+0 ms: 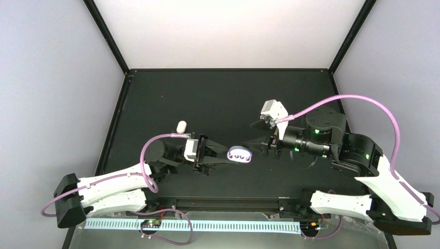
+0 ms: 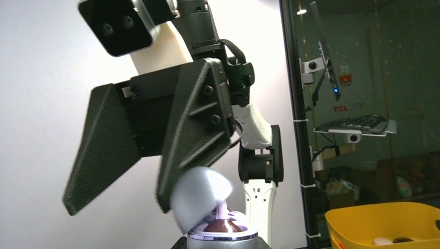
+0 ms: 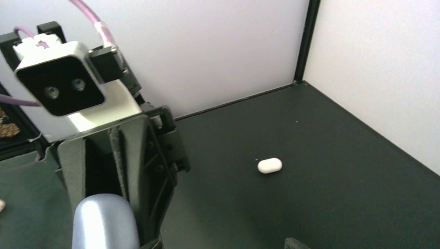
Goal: Insert the wireless bluetooth earbuds into the charging case
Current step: Close the charging case, then place the charging case at the center of the board.
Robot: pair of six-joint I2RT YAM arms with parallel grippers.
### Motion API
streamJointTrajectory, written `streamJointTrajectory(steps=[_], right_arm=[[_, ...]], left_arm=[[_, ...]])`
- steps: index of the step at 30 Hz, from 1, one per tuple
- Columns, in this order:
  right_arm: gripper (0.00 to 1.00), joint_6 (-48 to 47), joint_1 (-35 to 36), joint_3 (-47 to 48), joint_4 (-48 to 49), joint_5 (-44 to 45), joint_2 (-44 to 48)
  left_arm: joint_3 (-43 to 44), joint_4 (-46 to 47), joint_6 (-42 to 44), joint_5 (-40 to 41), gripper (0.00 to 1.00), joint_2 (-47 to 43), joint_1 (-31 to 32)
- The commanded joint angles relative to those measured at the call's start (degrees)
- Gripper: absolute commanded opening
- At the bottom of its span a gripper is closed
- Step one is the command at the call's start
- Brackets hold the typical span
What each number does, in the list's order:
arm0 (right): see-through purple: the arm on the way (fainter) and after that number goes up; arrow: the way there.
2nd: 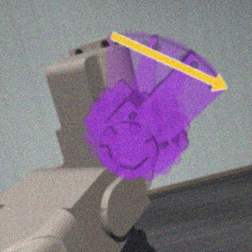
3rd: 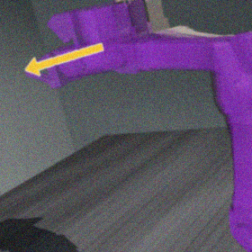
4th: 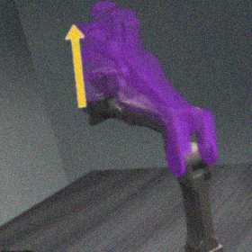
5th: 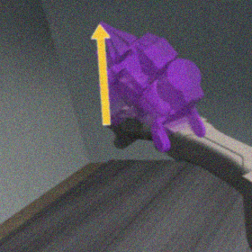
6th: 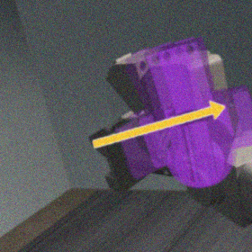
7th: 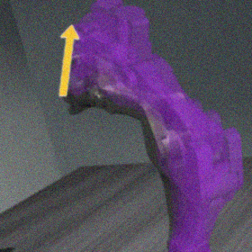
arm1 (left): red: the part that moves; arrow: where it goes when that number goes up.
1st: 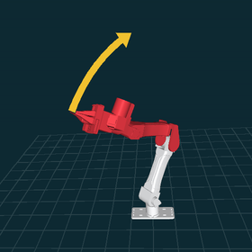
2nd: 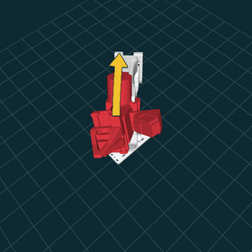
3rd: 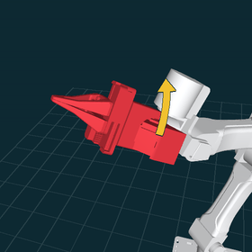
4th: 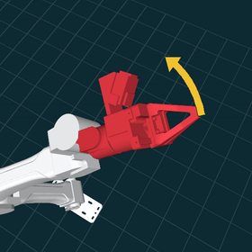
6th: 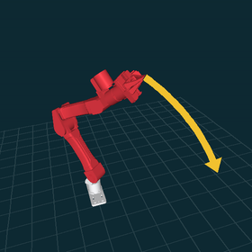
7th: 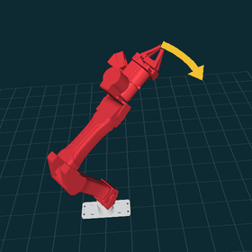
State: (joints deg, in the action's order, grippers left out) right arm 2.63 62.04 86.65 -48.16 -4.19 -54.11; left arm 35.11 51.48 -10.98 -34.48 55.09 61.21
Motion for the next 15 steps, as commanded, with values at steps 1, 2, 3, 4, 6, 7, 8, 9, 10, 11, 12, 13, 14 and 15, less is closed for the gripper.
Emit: streamJointTrajectory(steps=[1, 2, 3, 4, 6, 7, 8, 9, 10, 11, 12, 13, 14, 15], right_arm=[[0.6, -0.98, 0.13, 0.31, -1.94, -4.8, 0.15], [0.6, -0.9, 0.18, 0.16, -1.56, -4.54, 0.49], [0.6, -0.98, 0.19, 0.1, -1.48, -4.49, 0.76], [0.6, -1.04, 0.19, 0.14, -1.54, -4.38, 0.86], [0.6, -0.4, 0.16, 0.03, -1.04, -0.9, 1.42], [0.61, 0.39, 0.18, -0.67, -0.11, 3.26, 2.39], [0.62, 1.37, 0.19, -2.09, 1.72, 8.75, 3.85], [0.63, 2.17, 0.19, -3.87, 3.71, 17.28, 5.71], [0.66, 3.06, 0.14, -6.09, 5.65, 22.92, 7.35], [0.68, 3.58, 0.06, -8.42, 7.45, 26.84, 8.87], [0.69, 4.2, 0.07, -10.69, 8.82, 29.79, 10.02], [0.7, 5.08, 0.02, -13.88, 10.01, 31.56, 10.79], [0.71, 6.14, -0.06, -16.43, 11.19, 32.62, 11.4], [0.71, 7.25, -0.12, -18.95, 12.17, 33.24, 11.91]], left_arm=[[1.47, 2.14, 0.75, 2.39, 0.02, -0.01, -0.04], [1.59, 2.05, 0.83, 2.6, 0.01, 0.06, -0.04], [1.62, 2.0, 0.79, 2.7, 0.02, 0.15, -0.04], [1.62, 1.99, 0.89, 2.85, 0.02, 0.31, -0.04], [1.56, 1.41, 0.99, 3.43, 0.02, 0.5, -0.08], [1.43, 0.79, 1.15, 4.13, 0.02, 0.58, -0.04], [1.13, -0.4, 1.4, 5.44, 0.02, 0.63, -0.04], [0.77, -2.07, 1.4, 8.17, 0.01, 0.57, -0.1], [0.52, -4.58, 0.86, 13.03, 0.01, 0.62, -0.36], [0.64, -8.55, -0.6, 17.19, 0.02, 0.68, -0.95], [1.28, -13.13, -3.31, 21.61, 0.02, 1.14, -2.27], [2.18, -17.37, -6.62, 23.35, 0.02, 1.92, -4.62], [3.18, -20.45, -10.34, 22.61, 0.02, 3.45, -7.41], [3.74, -22.48, -13.94, 20.59, 0.02, 5.35, -10.71]])
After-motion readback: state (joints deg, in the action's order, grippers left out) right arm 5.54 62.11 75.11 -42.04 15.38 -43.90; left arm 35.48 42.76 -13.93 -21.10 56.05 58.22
